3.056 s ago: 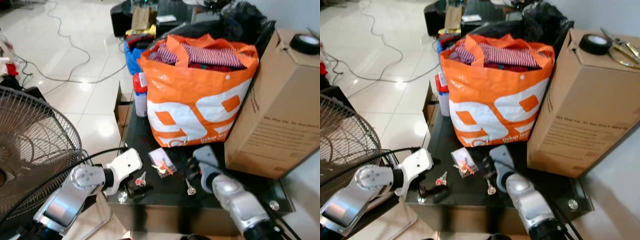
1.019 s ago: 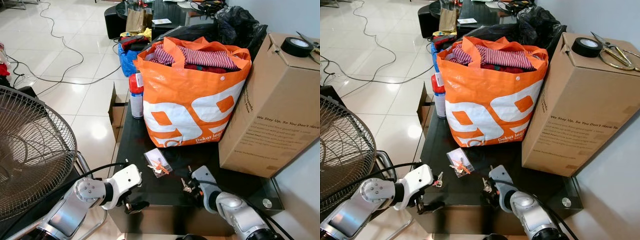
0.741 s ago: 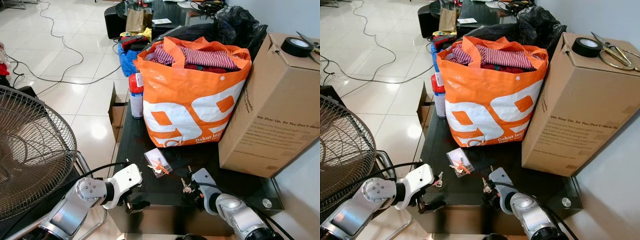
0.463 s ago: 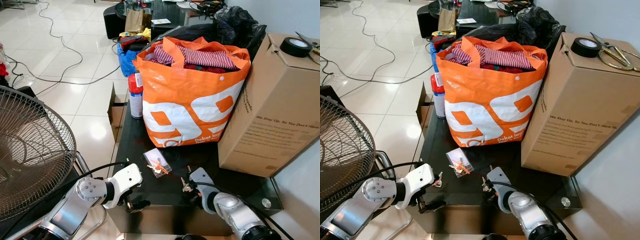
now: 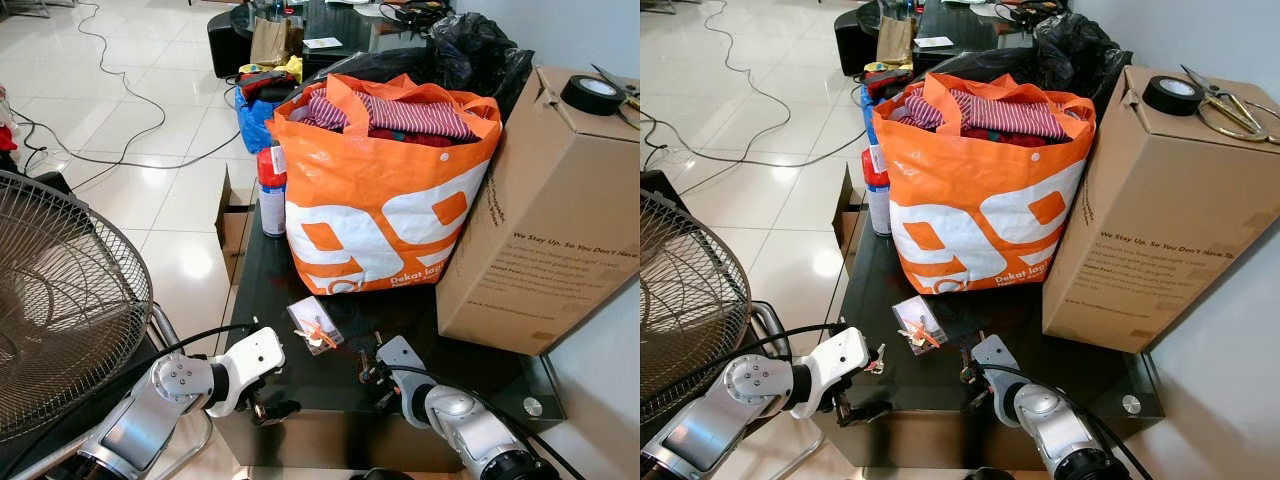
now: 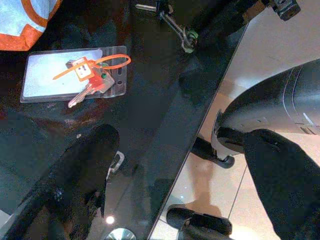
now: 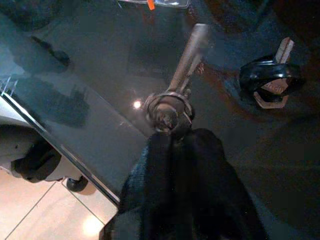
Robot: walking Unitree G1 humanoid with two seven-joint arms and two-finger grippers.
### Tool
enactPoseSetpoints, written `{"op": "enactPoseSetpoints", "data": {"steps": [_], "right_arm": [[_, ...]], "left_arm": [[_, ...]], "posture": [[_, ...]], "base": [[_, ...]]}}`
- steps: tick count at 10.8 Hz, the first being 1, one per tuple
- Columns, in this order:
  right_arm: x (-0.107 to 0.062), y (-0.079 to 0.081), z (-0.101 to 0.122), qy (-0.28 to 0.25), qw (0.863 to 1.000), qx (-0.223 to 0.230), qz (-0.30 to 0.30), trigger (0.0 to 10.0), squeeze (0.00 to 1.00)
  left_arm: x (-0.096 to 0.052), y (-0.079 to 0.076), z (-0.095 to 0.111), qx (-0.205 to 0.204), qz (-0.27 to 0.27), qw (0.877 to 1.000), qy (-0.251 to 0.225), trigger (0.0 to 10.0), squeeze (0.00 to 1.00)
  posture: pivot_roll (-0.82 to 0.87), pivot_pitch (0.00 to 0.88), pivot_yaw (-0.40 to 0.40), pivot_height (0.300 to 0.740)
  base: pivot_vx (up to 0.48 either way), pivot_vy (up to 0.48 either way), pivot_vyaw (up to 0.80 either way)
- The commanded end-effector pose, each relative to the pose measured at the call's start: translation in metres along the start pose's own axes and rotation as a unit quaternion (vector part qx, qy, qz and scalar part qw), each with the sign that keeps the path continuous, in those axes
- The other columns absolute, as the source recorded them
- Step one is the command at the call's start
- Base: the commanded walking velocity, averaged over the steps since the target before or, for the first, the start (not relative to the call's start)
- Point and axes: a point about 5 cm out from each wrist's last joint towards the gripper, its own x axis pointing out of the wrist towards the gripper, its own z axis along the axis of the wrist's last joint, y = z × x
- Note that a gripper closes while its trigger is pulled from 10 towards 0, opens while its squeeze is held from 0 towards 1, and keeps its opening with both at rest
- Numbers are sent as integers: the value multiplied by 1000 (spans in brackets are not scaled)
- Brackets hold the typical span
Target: Hang keys on a hook
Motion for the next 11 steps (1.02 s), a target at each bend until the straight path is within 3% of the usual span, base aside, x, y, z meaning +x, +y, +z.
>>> {"op": "enactPoseSetpoints", "data": {"steps": [1, 6, 7, 8, 11], "right_arm": [[0, -2, -1, 2, 1000, -1, -1, 0, 0], [-16, -13, 2, -29, 999, -26, 19, 0, 0], [-20, -10, 8, -50, 997, -39, 37, 9412, 0], [-17, -6, 12, -57, 997, -44, 42, 10000, 1000], [-4, 1, 19, -47, 996, -70, 11, 10000, 1000]], "left_arm": [[1, 1, 4, 9, 0, 1000, 0, 10000, 0], [1, 0, 5, 10, 1, 1000, -2, 10000, 0], [1, 0, 5, 10, 1, 1000, -2, 10000, 0], [1, 0, 6, 11, 1, 1000, -2, 10000, 0], [0, 1, 6, 13, 2, 1000, -1, 10000, 0]], "posture": [[-135, 0, -46, 740], [-135, 0, -46, 740], [-136, 0, -46, 740], [-138, 0, -44, 740], [-129, 0, -45, 740]], "base": [[0, 0, 0], [0, 0, 0], [0, 0, 0], [0, 0, 0], [0, 0, 0]]}}
